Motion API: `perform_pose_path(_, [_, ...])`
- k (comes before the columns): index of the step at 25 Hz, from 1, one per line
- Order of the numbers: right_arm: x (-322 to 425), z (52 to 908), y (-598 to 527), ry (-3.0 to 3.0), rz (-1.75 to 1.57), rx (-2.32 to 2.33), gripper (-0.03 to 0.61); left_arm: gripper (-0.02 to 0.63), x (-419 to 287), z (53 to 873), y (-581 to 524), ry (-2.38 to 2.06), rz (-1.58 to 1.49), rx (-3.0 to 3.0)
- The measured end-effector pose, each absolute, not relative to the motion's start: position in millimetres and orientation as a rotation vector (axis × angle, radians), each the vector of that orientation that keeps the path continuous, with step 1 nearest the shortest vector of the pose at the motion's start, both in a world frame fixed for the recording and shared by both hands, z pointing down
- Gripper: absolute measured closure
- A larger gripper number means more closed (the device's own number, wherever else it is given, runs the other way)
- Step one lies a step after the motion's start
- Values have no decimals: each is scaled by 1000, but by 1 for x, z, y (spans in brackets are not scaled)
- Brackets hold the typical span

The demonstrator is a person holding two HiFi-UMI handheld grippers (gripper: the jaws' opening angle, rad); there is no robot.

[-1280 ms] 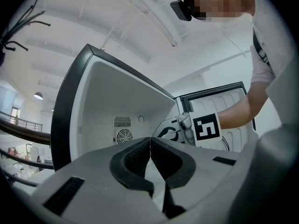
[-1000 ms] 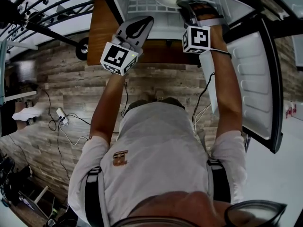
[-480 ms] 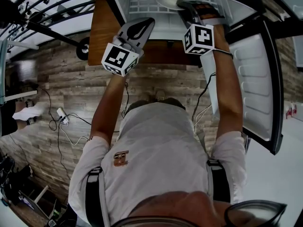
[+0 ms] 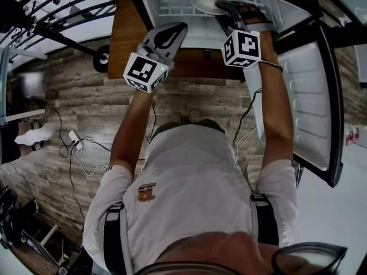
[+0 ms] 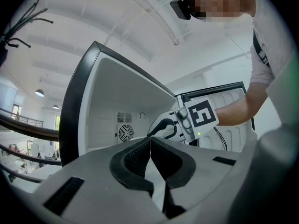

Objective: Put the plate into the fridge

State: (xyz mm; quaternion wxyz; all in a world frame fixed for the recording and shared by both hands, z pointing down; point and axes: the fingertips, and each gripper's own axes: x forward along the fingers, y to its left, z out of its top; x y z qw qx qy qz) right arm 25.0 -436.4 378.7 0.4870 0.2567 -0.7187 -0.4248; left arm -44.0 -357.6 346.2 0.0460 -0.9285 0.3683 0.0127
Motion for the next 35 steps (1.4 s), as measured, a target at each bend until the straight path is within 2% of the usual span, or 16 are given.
perform_pose_path(8, [35,369,-445,-1696,-1046,809,463,595,-41,350,-354,1117,28,-2846])
perform_pose_path(11, [40,371,-447,-1700,-989,837,435,595,-40,353,-353,1114,21,-2850])
perform_pose_path(15, [44,373,-446,-1730,-938,832,431,595,-38,354,-352,1108,17,-2854])
perform_pose_path(35, [37,374,-439,-2100,-475,817,347,595,-29,355,-351,1090,12,-2865])
